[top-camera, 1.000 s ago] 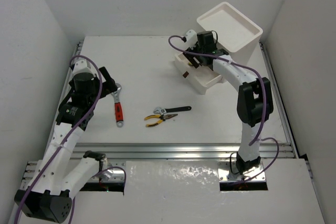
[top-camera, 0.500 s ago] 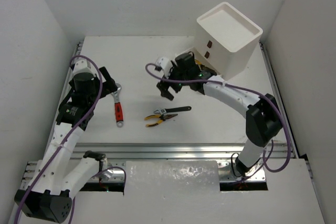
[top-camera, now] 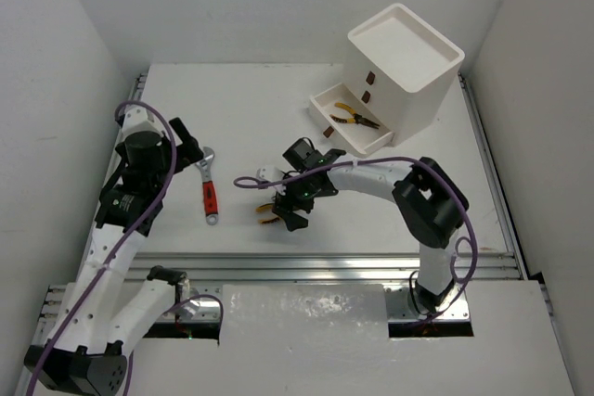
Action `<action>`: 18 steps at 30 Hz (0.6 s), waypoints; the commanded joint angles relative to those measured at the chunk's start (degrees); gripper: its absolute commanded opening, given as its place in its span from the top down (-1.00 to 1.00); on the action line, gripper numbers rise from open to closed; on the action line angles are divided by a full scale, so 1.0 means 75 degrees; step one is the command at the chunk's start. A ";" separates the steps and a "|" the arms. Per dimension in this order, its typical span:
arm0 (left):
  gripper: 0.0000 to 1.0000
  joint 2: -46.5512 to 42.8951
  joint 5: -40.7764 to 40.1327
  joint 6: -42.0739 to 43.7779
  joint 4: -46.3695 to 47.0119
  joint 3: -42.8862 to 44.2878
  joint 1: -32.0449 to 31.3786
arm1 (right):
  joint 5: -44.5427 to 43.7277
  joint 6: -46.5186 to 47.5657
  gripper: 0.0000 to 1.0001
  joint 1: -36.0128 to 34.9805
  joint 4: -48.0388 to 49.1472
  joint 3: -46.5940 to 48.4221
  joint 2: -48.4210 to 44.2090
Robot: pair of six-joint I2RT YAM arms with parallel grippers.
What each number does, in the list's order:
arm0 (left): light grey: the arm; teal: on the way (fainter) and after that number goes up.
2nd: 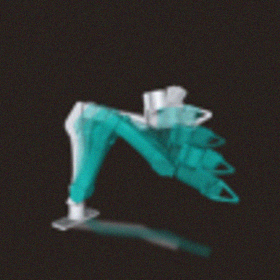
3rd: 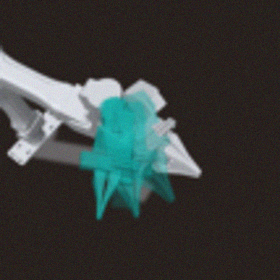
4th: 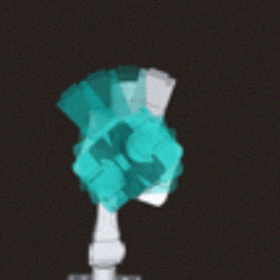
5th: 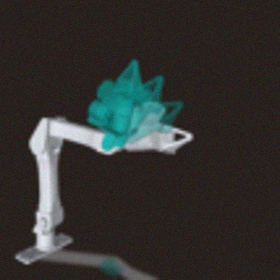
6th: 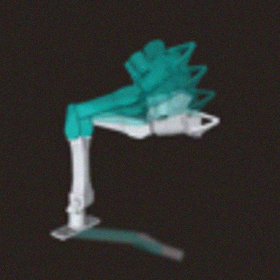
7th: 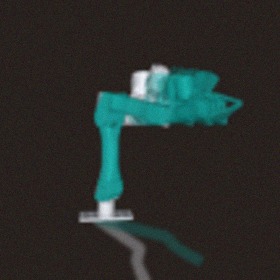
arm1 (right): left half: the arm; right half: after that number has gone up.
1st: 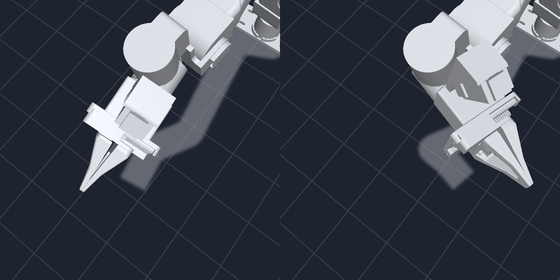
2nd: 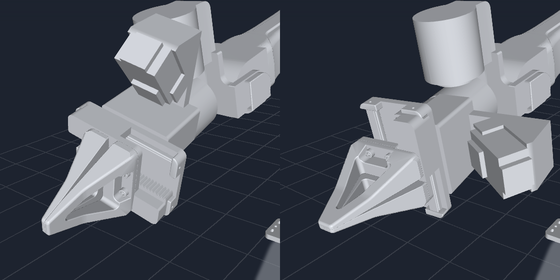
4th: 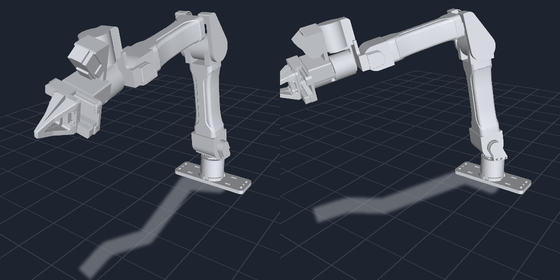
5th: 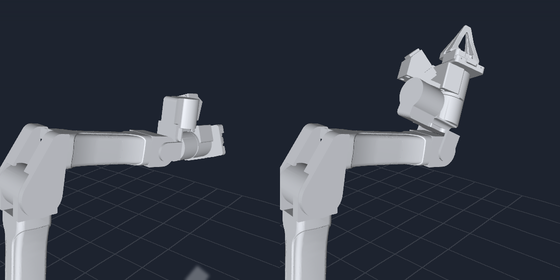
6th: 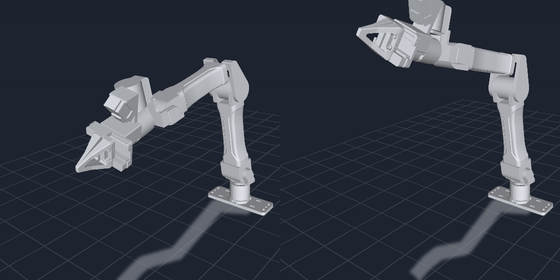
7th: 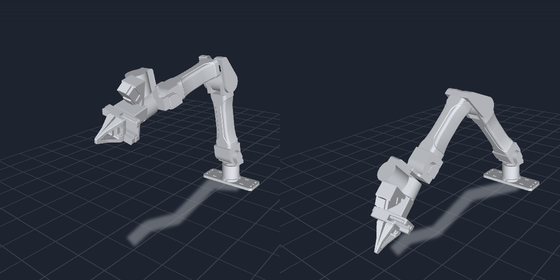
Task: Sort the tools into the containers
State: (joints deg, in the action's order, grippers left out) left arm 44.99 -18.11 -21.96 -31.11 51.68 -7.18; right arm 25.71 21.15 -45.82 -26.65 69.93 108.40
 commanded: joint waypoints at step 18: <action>-1.00 0.0013 0.0434 0.0091 0.0328 -0.0012 -0.0003 | 0.0508 -0.0123 -0.30 -0.0019 0.0391 -0.0171 0.0793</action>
State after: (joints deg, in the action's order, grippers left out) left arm 45.41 -15.90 -21.89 -31.09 51.66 -7.18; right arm 24.75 22.50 -45.45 -20.99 70.98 113.01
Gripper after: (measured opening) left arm 0.996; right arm 0.655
